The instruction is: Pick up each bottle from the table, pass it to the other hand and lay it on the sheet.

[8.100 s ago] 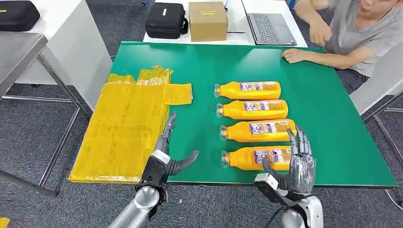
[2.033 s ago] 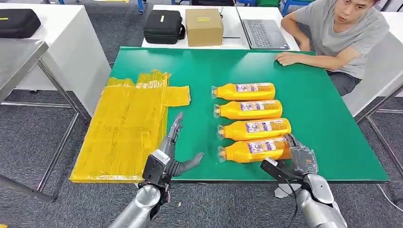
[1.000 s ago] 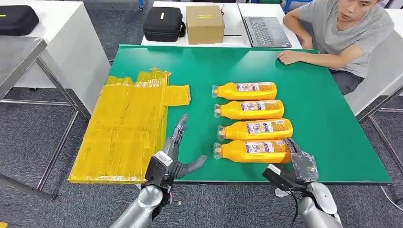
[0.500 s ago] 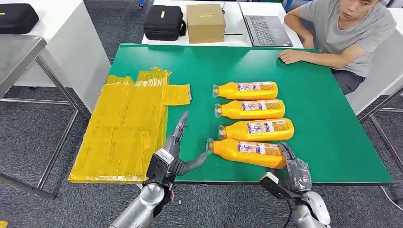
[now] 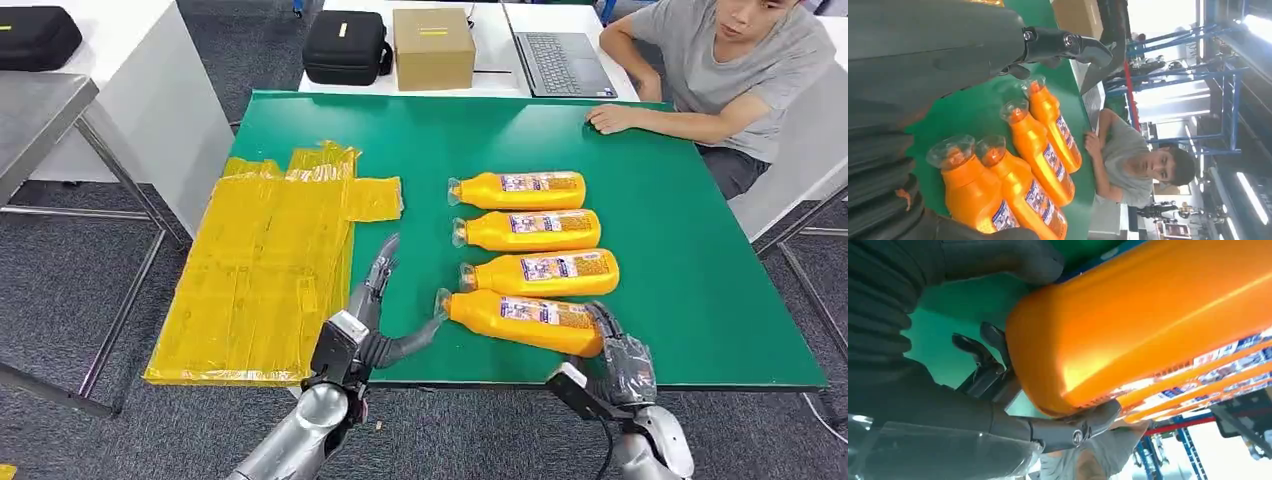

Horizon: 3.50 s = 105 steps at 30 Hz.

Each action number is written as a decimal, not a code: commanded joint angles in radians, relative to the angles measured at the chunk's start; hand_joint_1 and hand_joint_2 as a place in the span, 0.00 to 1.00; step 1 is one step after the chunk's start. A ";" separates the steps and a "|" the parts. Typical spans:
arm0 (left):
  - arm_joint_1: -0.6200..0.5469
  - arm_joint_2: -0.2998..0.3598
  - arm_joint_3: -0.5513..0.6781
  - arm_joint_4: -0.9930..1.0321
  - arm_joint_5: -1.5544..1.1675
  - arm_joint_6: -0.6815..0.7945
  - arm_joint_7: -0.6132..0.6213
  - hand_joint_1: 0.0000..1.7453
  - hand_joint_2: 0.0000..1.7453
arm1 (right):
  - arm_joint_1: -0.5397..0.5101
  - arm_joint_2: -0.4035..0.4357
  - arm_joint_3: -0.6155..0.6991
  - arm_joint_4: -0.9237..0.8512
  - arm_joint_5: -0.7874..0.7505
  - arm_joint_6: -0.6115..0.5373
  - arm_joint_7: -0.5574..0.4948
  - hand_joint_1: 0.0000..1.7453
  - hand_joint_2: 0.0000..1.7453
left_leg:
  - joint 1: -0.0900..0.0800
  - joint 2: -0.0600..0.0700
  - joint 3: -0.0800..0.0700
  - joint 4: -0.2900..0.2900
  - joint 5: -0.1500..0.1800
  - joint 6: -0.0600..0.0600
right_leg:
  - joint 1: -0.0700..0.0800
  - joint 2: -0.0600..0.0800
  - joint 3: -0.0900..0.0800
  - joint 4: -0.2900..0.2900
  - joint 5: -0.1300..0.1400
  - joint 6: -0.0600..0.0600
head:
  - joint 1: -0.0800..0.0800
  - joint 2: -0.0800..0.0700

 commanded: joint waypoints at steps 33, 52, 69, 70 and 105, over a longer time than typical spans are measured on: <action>-0.012 0.040 -0.039 0.034 -0.005 0.017 -0.006 0.00 1.00 | 0.056 0.025 -0.151 -0.243 0.563 -0.153 0.298 0.00 1.00 | 0.000 -0.001 0.001 0.000 -0.001 -0.002 | 0.000 -0.003 0.002 0.000 -0.002 -0.001 | 0.000 0.000; -0.029 0.022 -0.042 0.048 0.001 0.023 -0.019 0.00 1.00 | -0.054 0.165 -0.166 -0.012 0.253 -0.153 -0.010 0.00 1.00 | 0.001 0.000 -0.001 0.000 0.000 -0.002 | 0.001 -0.001 0.000 0.000 -0.001 0.000 | 0.000 0.000; -0.049 0.012 -0.056 0.082 0.017 0.006 -0.021 0.00 1.00 | -0.097 0.129 -0.109 0.126 0.284 -0.153 0.072 0.00 1.00 | 0.001 0.000 0.001 0.000 -0.001 -0.003 | 0.001 -0.003 0.002 0.000 -0.002 -0.001 | 0.000 0.000; -0.048 0.011 -0.057 0.082 0.018 0.006 -0.020 0.00 1.00 | -0.096 0.126 -0.106 0.134 0.285 -0.153 0.081 0.00 1.00 | 0.001 -0.001 0.002 0.000 -0.002 -0.003 | 0.001 -0.003 0.003 0.001 -0.003 -0.002 | 0.000 0.000; -0.064 0.005 -0.066 0.114 0.025 -0.005 -0.018 0.00 1.00 | -0.018 0.108 0.262 0.016 0.355 -0.153 0.218 0.00 1.00 | 0.005 0.002 0.008 -0.001 0.001 -0.006 | 0.005 -0.002 0.006 -0.001 0.002 -0.006 | 0.000 0.000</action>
